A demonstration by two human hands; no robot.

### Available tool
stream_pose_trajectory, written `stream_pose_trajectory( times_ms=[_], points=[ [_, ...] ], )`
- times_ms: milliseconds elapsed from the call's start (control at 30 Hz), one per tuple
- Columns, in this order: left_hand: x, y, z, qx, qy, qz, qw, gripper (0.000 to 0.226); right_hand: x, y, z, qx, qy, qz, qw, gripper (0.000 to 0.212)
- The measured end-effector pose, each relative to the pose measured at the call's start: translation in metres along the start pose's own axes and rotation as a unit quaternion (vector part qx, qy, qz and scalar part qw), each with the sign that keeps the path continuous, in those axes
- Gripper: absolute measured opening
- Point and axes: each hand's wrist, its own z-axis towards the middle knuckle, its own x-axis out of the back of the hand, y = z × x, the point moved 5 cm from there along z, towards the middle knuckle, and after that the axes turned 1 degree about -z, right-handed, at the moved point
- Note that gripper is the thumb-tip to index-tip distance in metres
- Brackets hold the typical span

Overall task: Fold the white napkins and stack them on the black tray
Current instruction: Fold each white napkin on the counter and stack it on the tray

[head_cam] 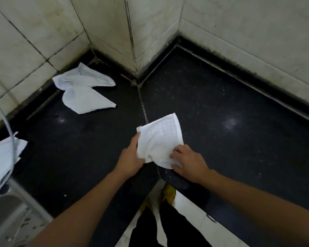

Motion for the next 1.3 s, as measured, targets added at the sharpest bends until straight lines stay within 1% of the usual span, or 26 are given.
stream_pose_trajectory(
  times_ms=[33, 100, 167, 200, 267, 367, 400, 433, 467, 500, 533, 567, 600, 633, 667, 700, 767, 800, 867, 900, 1000, 1067, 1100, 1167, 1233, 1300],
  points=[
    [0.004, -0.001, 0.005, -0.001, 0.012, -0.003, 1.000, 0.087, -0.003, 0.001, -0.001, 0.006, 0.003, -0.011, 1.000, 0.032],
    [0.017, -0.005, 0.013, 0.021, 0.061, -0.074, 0.995, 0.084, -0.002, 0.004, 0.001, -0.004, 0.032, -0.015, 0.999, 0.028],
    [0.026, -0.011, 0.018, 0.072, 0.099, -0.164, 0.979, 0.076, -0.001, 0.004, 0.001, -0.007, 0.043, -0.025, 0.999, 0.027],
    [0.026, -0.015, 0.019, 0.100, 0.113, -0.186, 0.971, 0.073, -0.002, 0.004, 0.000, -0.001, 0.041, -0.032, 0.999, 0.028],
    [0.026, -0.025, 0.017, 0.142, 0.130, -0.178, 0.965, 0.069, -0.003, 0.001, -0.003, 0.004, 0.035, -0.041, 0.999, 0.031],
    [0.025, -0.041, 0.005, 0.212, 0.159, -0.166, 0.950, 0.079, 0.003, -0.004, -0.013, 0.006, 0.062, -0.031, 0.998, 0.031],
    [0.028, -0.044, -0.001, 0.222, 0.176, -0.143, 0.948, 0.081, 0.004, -0.006, -0.017, 0.013, 0.066, -0.032, 0.997, 0.029],
    [0.032, -0.044, -0.009, 0.213, 0.195, -0.086, 0.954, 0.080, 0.002, -0.007, -0.020, 0.022, 0.069, -0.040, 0.997, 0.027],
    [0.034, -0.041, -0.017, 0.182, 0.210, -0.002, 0.960, 0.072, 0.000, -0.008, -0.023, 0.030, 0.069, -0.051, 0.996, 0.025],
    [0.033, -0.036, -0.026, 0.129, 0.219, 0.087, 0.963, 0.060, -0.002, -0.008, -0.026, 0.032, 0.067, -0.061, 0.995, 0.023],
    [0.027, -0.029, -0.033, 0.062, 0.210, 0.158, 0.963, 0.045, -0.004, -0.008, -0.027, 0.027, 0.063, -0.073, 0.995, 0.022],
    [0.017, -0.023, -0.040, -0.002, 0.178, 0.207, 0.962, 0.033, -0.006, -0.007, -0.026, 0.020, 0.058, -0.088, 0.994, 0.021],
    [0.003, -0.018, -0.046, -0.055, 0.129, 0.241, 0.960, 0.026, -0.008, -0.007, -0.025, 0.014, 0.053, -0.104, 0.993, 0.021],
    [-0.012, -0.018, -0.050, -0.090, 0.074, 0.273, 0.955, 0.023, -0.009, -0.007, -0.022, 0.009, 0.047, -0.115, 0.992, 0.022],
    [-0.025, -0.021, -0.052, -0.108, 0.029, 0.304, 0.946, 0.026, -0.008, -0.007, -0.019, 0.007, 0.045, -0.118, 0.992, 0.022],
    [-0.035, -0.026, -0.052, -0.115, 0.001, 0.338, 0.934, 0.031, -0.007, -0.007, -0.017, 0.009, 0.048, -0.116, 0.992, 0.022],
    [-0.043, -0.034, -0.049, -0.107, -0.004, 0.390, 0.915, 0.040, -0.003, -0.007, -0.016, 0.020, 0.066, -0.098, 0.993, 0.013],
    [-0.044, -0.036, -0.047, -0.100, 0.005, 0.401, 0.910, 0.041, 0.000, -0.006, -0.017, 0.027, 0.079, -0.088, 0.993, 0.010],
    [-0.045, -0.038, -0.046, -0.099, 0.005, 0.411, 0.906, 0.040, 0.004, -0.006, -0.021, 0.041, 0.103, -0.083, 0.990, 0.020],
    [-0.046, -0.039, -0.047, -0.107, 0.005, 0.410, 0.906, 0.037, 0.003, -0.006, -0.024, 0.049, 0.107, -0.084, 0.989, 0.022],
    [-0.047, -0.040, -0.053, -0.145, 0.002, 0.393, 0.908, 0.021, -0.005, -0.005, -0.034, 0.074, 0.081, -0.102, 0.989, 0.016],
    [-0.049, -0.043, -0.060, -0.173, -0.011, 0.404, 0.898, 0.012, -0.012, -0.005, -0.039, 0.084, 0.055, -0.108, 0.989, 0.013],
    [-0.049, -0.044, -0.063, -0.180, -0.023, 0.415, 0.892, 0.012, -0.014, -0.004, -0.041, 0.083, 0.046, -0.099, 0.991, 0.019],
    [-0.047, -0.047, -0.069, -0.190, -0.035, 0.437, 0.878, 0.021, -0.014, -0.001, -0.044, 0.069, 0.036, -0.064, 0.995, 0.024],
    [-0.042, -0.051, -0.072, -0.199, -0.049, 0.445, 0.872, 0.027, -0.011, 0.000, -0.046, 0.066, 0.024, -0.044, 0.997, 0.019],
    [-0.033, -0.050, -0.073, -0.192, -0.068, 0.427, 0.881, 0.026, -0.007, 0.002, -0.046, 0.051, -0.019, -0.030, 0.998, 0.011]
  ],
)
